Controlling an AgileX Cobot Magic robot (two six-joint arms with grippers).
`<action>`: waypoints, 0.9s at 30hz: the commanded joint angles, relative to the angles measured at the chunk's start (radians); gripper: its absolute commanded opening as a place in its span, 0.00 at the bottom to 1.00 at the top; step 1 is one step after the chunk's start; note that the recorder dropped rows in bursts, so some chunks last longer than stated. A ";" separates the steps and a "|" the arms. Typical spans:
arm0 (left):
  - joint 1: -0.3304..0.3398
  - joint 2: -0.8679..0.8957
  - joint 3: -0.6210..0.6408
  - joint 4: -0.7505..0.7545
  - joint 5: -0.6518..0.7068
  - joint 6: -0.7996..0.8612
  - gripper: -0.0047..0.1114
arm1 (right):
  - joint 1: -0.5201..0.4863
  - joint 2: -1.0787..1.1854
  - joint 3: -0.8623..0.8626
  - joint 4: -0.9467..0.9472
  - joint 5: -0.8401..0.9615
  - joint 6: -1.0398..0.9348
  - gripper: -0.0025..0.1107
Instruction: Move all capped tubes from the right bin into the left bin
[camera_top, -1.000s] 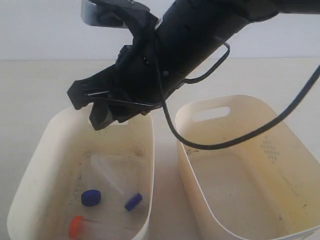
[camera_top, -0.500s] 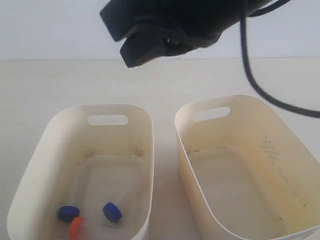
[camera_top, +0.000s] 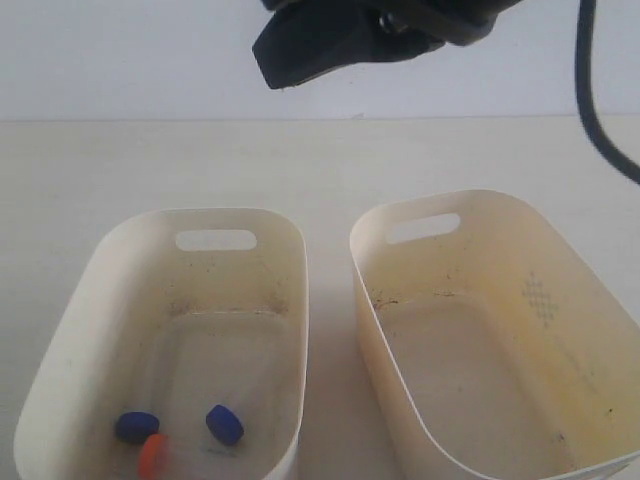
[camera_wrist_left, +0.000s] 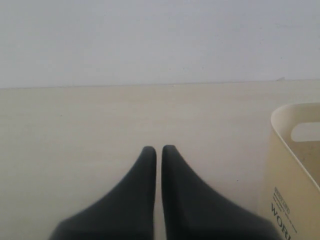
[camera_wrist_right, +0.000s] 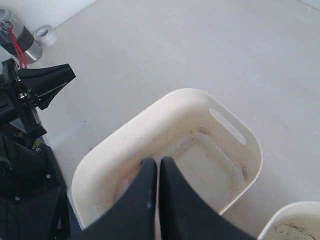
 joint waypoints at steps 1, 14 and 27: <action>0.001 -0.003 -0.003 0.002 -0.007 -0.008 0.08 | -0.004 -0.008 -0.004 -0.006 0.001 -0.001 0.03; 0.001 -0.003 -0.003 0.002 -0.007 -0.008 0.08 | -0.002 -0.345 0.193 -0.266 -0.071 -0.169 0.03; 0.001 -0.003 -0.003 0.002 -0.007 -0.008 0.08 | -0.381 -1.260 0.747 -0.340 -0.261 -0.150 0.03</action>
